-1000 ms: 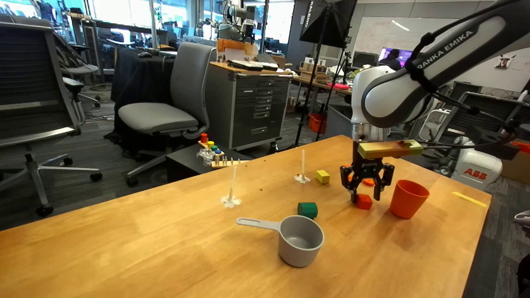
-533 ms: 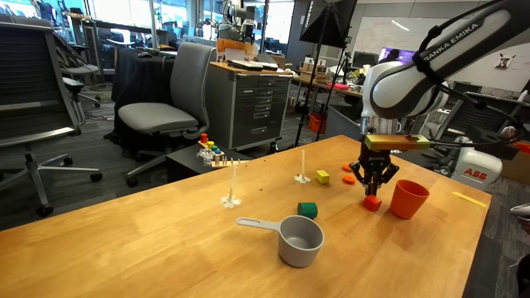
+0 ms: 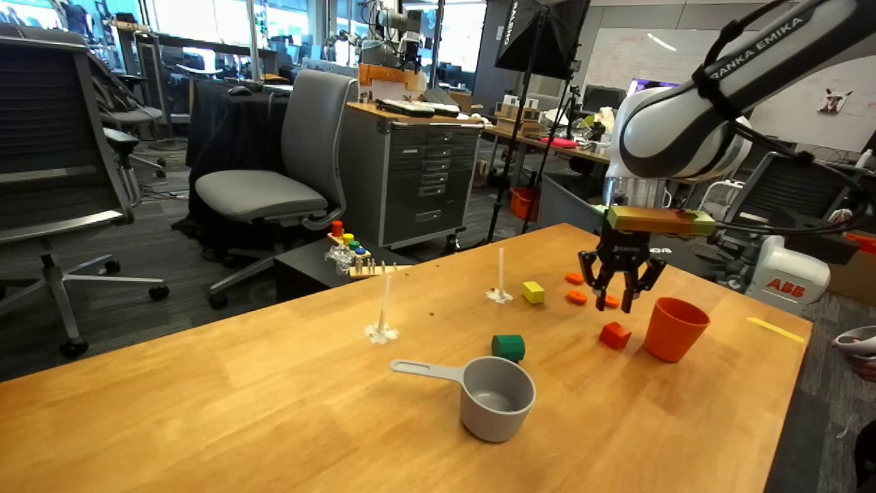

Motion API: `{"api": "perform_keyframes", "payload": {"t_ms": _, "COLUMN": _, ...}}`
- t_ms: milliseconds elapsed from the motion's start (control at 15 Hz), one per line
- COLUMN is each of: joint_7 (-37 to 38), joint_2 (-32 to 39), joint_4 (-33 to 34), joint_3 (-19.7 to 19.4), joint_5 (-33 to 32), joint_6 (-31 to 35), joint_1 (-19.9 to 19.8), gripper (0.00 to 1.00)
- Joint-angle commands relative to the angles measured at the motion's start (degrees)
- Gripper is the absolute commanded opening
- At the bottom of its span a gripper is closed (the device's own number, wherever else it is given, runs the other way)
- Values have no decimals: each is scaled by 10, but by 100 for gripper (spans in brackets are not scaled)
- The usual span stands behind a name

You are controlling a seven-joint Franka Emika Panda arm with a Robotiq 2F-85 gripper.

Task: Put the blocks in the grey cup

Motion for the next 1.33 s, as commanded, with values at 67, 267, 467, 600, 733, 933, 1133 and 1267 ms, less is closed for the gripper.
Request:
{"api": "perform_keyframes", "payload": {"t_ms": 67, "joint_7": -3, "joint_2": -24, "joint_4": 1, "joint_3": -7, "joint_5": -45, "joint_6": -35, "joint_1": 31, "gripper": 84}}
{"api": "perform_keyframes", "payload": {"t_ms": 267, "joint_7": -19, "joint_2": -31, "joint_4": 11, "joint_3": -4, "joint_5": -96, "joint_6": -71, "joint_1": 52, "gripper": 100}}
{"api": "perform_keyframes", "payload": {"t_ms": 467, "joint_7": -45, "joint_2": -38, "joint_4": 13, "joint_3": -1, "joint_5": -140, "joint_6": -108, "joint_1": 64, "gripper": 100}}
{"api": "perform_keyframes", "payload": {"t_ms": 600, "joint_7": -64, "joint_2": -38, "joint_4": 12, "joint_3": -1, "joint_5": -158, "joint_6": -110, "joint_1": 62, "gripper": 100}}
{"api": "perform_keyframes", "payload": {"t_ms": 733, "joint_7": -83, "joint_2": -33, "joint_4": 12, "joint_3": 0, "joint_5": -162, "joint_6": -99, "joint_1": 53, "gripper": 100}}
{"api": "perform_keyframes", "payload": {"t_ms": 933, "joint_7": -107, "joint_2": -28, "joint_4": 10, "joint_3": -1, "joint_5": -167, "joint_6": -77, "joint_1": 41, "gripper": 100}}
{"api": "perform_keyframes", "payload": {"t_ms": 1133, "joint_7": -145, "joint_2": -23, "joint_4": 10, "joint_3": 5, "joint_5": -160, "joint_6": -57, "joint_1": 27, "gripper": 100}}
{"api": "perform_keyframes", "payload": {"t_ms": 1267, "joint_7": -178, "joint_2": -19, "joint_4": 10, "joint_3": 11, "joint_5": -157, "joint_6": -50, "joint_1": 22, "gripper": 100}}
